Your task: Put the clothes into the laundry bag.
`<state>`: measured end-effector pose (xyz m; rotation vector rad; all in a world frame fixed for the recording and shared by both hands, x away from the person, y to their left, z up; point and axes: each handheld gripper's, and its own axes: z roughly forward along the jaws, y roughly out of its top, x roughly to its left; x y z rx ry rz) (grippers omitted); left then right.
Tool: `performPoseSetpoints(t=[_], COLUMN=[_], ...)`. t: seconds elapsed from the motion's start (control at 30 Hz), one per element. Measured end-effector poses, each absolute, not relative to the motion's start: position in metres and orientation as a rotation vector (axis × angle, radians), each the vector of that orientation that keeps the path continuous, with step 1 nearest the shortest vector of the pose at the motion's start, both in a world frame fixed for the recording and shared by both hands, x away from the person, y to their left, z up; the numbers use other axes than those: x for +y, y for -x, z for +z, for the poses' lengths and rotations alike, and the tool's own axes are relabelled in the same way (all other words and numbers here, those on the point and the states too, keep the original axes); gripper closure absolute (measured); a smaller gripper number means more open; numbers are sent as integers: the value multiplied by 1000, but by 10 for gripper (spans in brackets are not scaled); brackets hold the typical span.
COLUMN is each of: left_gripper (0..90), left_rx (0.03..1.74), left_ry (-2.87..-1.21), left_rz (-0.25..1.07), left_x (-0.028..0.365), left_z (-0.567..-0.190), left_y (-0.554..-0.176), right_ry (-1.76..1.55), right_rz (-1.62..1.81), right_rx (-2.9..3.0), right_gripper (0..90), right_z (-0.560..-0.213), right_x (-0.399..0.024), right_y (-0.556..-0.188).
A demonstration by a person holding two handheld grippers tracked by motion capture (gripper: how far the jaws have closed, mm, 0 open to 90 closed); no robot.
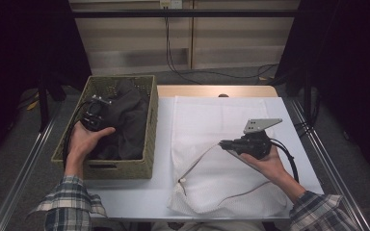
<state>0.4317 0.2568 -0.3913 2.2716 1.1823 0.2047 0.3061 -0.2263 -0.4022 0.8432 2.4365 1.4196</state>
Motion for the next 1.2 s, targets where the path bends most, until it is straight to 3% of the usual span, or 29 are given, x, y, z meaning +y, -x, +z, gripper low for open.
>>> performPoseSetpoints(t=[0.83, 1.2], left_gripper=[667, 669], left_rx=[1167, 1066], left_ry=[-1977, -1870], left_rz=[363, 456], left_x=[275, 280], left_z=[-369, -356], left_y=[-412, -394], right_ry=[-834, -839], right_rz=[1414, 1410], right_rx=[2435, 2438], right_gripper=[900, 900], right_z=[-402, -403], right_x=[-226, -226], right_y=[-305, -306])
